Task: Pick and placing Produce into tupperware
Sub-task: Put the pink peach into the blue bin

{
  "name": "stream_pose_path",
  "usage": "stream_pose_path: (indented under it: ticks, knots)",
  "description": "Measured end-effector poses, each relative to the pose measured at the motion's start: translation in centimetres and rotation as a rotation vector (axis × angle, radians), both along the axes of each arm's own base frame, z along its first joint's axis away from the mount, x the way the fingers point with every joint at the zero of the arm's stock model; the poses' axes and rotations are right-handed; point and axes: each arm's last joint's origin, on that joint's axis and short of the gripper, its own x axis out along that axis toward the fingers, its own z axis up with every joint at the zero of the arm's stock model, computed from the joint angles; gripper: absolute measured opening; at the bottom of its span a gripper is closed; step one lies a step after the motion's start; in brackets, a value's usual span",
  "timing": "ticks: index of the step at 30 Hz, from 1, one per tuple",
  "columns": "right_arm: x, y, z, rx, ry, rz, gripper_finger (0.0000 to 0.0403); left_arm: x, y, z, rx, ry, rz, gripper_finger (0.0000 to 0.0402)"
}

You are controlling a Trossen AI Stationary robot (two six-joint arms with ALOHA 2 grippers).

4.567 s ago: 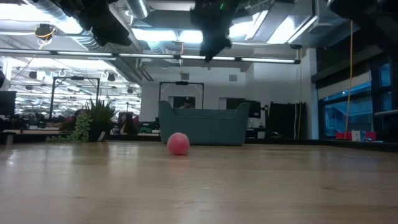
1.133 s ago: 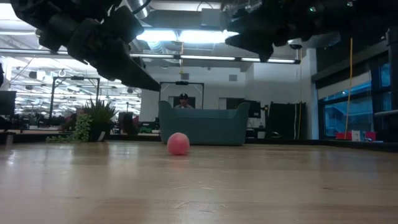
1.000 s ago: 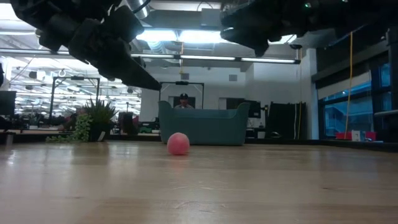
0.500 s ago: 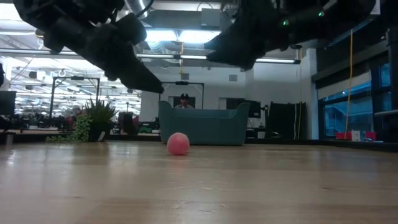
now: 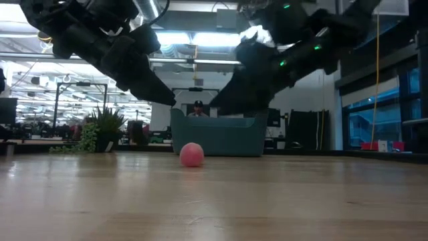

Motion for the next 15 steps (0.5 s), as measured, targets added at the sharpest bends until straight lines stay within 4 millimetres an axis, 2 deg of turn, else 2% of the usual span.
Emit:
stream_pose_path:
  ticks: [4,8,15]
  knots:
    - [2.1,-0.2,-0.7,-0.027,0.114,0.068,0.0243,-0.2,0.6,0.3,-0.007,-0.012,0.028,0.0228]
    - [3.9,-0.1,-0.6,-0.096,0.169,0.134,0.0243,-0.8,1.4,1.0,-0.040,-0.021,0.084,0.0228]
    - [4.9,-0.1,-1.1,-0.104,0.222,0.206,0.0243,-2.3,2.3,2.0,-0.022,-0.005,0.164,0.0228]
